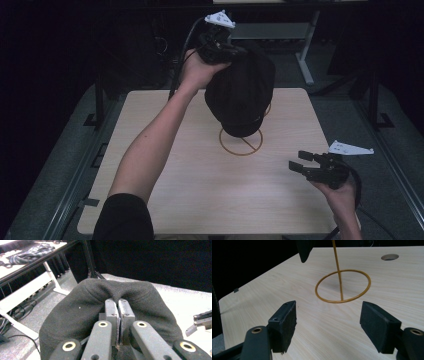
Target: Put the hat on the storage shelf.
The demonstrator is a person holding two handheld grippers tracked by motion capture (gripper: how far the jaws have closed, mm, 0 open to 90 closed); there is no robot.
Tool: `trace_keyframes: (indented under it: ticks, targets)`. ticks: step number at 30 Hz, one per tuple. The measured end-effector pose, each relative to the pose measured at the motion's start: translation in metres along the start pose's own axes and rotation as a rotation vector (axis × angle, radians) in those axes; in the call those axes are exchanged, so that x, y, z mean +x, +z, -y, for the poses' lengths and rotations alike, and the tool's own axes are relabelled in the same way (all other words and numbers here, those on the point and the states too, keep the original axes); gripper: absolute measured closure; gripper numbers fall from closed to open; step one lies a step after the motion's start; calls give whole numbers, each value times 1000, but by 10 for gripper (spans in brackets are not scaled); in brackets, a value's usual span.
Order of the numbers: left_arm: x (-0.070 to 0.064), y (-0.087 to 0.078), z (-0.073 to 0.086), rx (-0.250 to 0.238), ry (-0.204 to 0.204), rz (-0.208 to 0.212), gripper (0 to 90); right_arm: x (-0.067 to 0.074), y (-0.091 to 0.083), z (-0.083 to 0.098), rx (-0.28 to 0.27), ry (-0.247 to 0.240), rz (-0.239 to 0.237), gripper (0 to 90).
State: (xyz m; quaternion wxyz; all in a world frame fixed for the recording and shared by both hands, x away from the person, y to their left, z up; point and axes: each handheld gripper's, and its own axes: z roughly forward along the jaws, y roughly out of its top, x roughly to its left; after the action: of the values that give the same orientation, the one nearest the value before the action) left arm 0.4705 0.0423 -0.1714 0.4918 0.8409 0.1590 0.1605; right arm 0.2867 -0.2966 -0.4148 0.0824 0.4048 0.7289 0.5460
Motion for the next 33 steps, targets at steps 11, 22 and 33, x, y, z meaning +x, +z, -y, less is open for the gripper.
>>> trace_keyframes:
  ticks: [11, 22, 33]
  targets:
    - [6, 45, 7, 33, -67, 36, 882, -4, 0, 1, -10, 18, -6, 293]
    - [13, 72, 18, 150, -129, 41, 642, -6, 4, 6, 7, 41, -1, 279]
    - [4, 59, 16, 162, -98, 45, 563, -6, 8, 8, 40, 30, 23, 260]
